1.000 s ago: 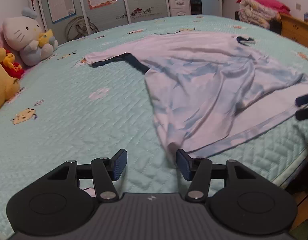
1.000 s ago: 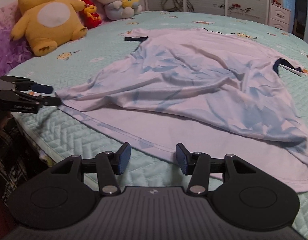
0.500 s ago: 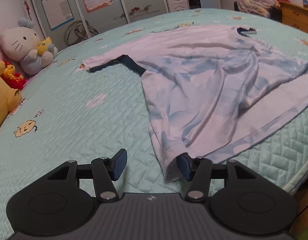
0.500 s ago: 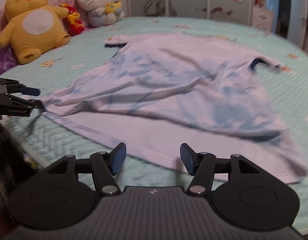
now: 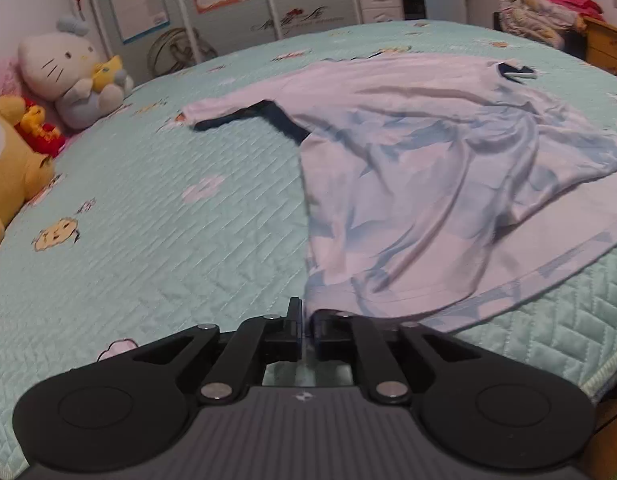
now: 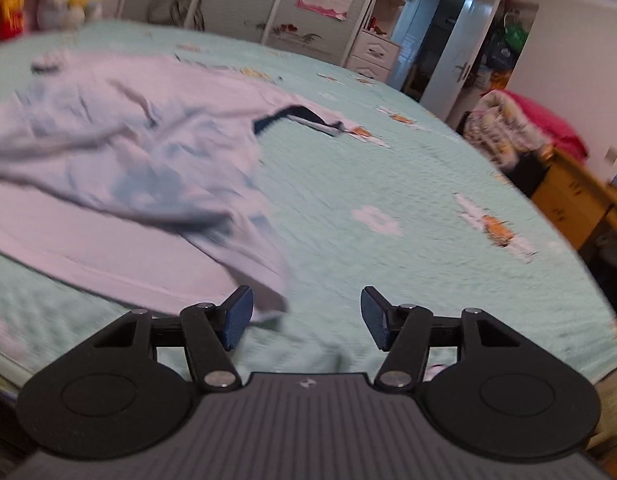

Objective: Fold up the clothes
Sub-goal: 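Pinch the shirt hem edge with the left gripper while the right gripper pinches it too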

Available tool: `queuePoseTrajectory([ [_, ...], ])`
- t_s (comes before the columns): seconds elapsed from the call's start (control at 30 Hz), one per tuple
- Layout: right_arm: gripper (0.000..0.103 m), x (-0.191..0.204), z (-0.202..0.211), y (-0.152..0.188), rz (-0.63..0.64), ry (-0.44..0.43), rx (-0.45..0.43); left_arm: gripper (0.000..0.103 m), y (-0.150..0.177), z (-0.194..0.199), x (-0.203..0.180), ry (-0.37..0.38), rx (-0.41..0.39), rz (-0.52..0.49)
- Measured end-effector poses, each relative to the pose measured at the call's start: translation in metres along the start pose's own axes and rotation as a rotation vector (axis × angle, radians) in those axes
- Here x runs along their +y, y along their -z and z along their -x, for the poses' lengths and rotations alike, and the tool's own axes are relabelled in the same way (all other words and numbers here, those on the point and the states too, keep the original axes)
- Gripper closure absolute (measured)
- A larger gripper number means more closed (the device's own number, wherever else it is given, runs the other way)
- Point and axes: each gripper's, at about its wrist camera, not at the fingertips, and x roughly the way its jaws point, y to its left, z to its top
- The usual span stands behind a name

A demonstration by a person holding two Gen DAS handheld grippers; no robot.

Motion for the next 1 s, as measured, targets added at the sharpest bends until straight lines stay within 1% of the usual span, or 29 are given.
queuePoseTrajectory([
  [0.03,0.043,0.002,-0.003,0.001,0.026,0.019,-0.003,0.088,0.000,-0.001,0.001,-0.004,0.006,0.011],
  [0.07,0.043,0.004,-0.006,0.001,0.050,0.038,-0.010,0.088,0.000,-0.003,0.001,-0.009,0.010,0.018],
  [0.1,0.043,0.007,-0.007,0.001,0.068,0.043,-0.020,0.081,-0.001,-0.004,0.001,-0.015,0.012,0.024],
  [0.13,0.043,0.010,-0.009,0.001,0.084,0.043,-0.032,0.072,-0.001,-0.005,0.001,-0.021,0.014,0.031],
  [0.17,0.043,0.013,-0.010,0.001,0.100,0.043,-0.043,0.067,-0.001,-0.006,0.000,-0.033,0.015,0.035],
  [0.2,0.043,0.016,-0.011,0.001,0.116,0.044,-0.055,0.059,-0.001,-0.007,0.001,-0.046,0.013,0.040],
  [0.23,0.043,0.019,-0.012,0.001,0.133,0.044,-0.067,0.055,-0.001,-0.008,0.001,-0.052,0.010,0.049],
  [0.3,0.043,0.019,-0.012,0.001,0.092,0.003,-0.076,0.054,0.000,-0.009,0.004,-0.046,0.007,0.070],
  [0.37,0.043,0.012,-0.014,0.001,0.010,-0.044,-0.063,0.054,0.000,-0.010,0.006,-0.041,0.000,0.086],
  [0.4,0.043,0.008,-0.015,0.002,-0.032,-0.068,-0.056,0.055,0.000,-0.010,0.006,-0.035,-0.004,0.089],
  [0.47,0.046,-0.001,-0.017,0.003,-0.118,-0.116,-0.041,0.064,-0.002,-0.010,0.006,-0.020,-0.012,0.090],
  [0.5,0.053,-0.005,-0.018,0.004,-0.161,-0.140,-0.033,0.083,-0.003,-0.010,0.006,-0.013,-0.016,0.090],
  [0.53,0.057,-0.010,-0.020,0.004,-0.204,-0.164,-0.026,0.097,-0.004,-0.010,0.006,-0.004,-0.016,0.088],
  [0.57,0.062,-0.014,-0.021,0.005,-0.246,-0.187,-0.018,0.098,-0.005,-0.009,0.005,-0.007,-0.019,0.083],
  [0.6,0.088,-0.018,-0.022,0.005,-0.289,-0.211,-0.010,0.098,-0.007,-0.006,0.004,-0.023,-0.031,0.078],
  [0.63,0.103,-0.022,-0.023,0.006,-0.332,-0.235,-0.003,0.098,-0.009,0.000,0.005,-0.038,-0.046,0.078],
  [0.67,0.103,-0.027,-0.024,0.006,-0.375,-0.259,0.005,0.098,-0.011,0.006,0.007,-0.049,-0.058,0.083],
  [0.7,0.103,-0.027,-0.020,0.004,-0.364,-0.252,0.001,0.098,-0.014,0.016,0.010,-0.057,-0.076,0.088],
  [0.77,0.103,-0.026,-0.009,-0.002,-0.306,-0.216,-0.015,0.098,-0.017,0.032,0.012,-0.069,-0.105,0.077],
  [0.9,0.103,-0.029,0.010,-0.014,-0.214,-0.162,-0.047,0.098,-0.015,0.050,0.007,-0.086,-0.133,-0.012],
  [1.0,0.103,-0.022,0.006,-0.010,-0.172,-0.153,-0.025,0.098,-0.002,0.039,0.000,-0.074,-0.078,-0.022],
])
